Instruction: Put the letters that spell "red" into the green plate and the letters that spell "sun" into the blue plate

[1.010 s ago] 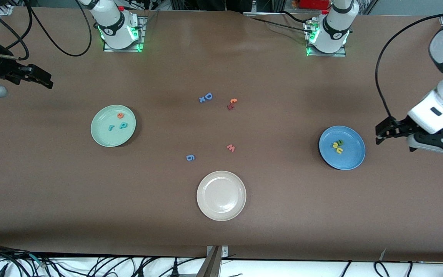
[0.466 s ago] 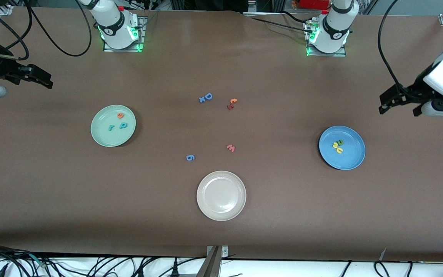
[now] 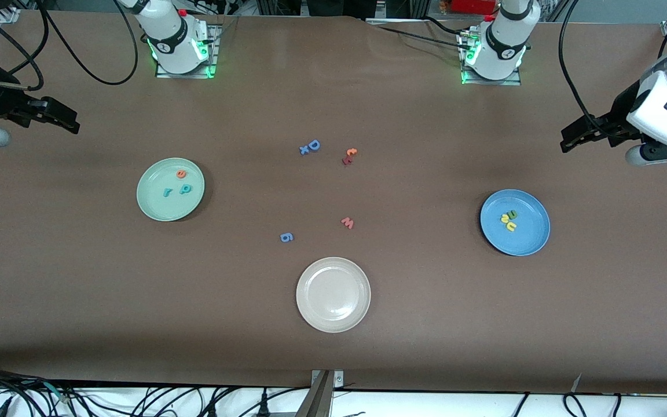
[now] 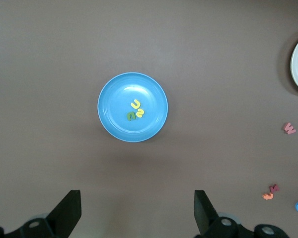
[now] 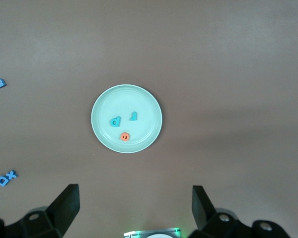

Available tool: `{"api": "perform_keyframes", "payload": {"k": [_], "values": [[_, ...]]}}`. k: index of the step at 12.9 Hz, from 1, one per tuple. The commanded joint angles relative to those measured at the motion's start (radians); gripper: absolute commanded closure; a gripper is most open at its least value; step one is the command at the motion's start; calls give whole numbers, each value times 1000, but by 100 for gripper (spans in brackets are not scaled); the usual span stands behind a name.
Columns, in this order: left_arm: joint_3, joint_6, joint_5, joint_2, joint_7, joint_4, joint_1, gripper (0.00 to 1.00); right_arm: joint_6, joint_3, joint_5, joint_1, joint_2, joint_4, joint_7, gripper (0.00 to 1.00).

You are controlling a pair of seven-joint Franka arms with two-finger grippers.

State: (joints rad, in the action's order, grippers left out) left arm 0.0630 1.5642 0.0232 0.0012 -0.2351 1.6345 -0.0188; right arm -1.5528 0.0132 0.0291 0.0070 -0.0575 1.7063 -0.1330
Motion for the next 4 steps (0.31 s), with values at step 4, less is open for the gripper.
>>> {"api": "perform_keyframes", "payload": {"k": [4], "values": [[-15, 35, 14, -33, 149, 62, 31, 0, 13, 8, 12, -8, 7, -22, -4, 0]]}}
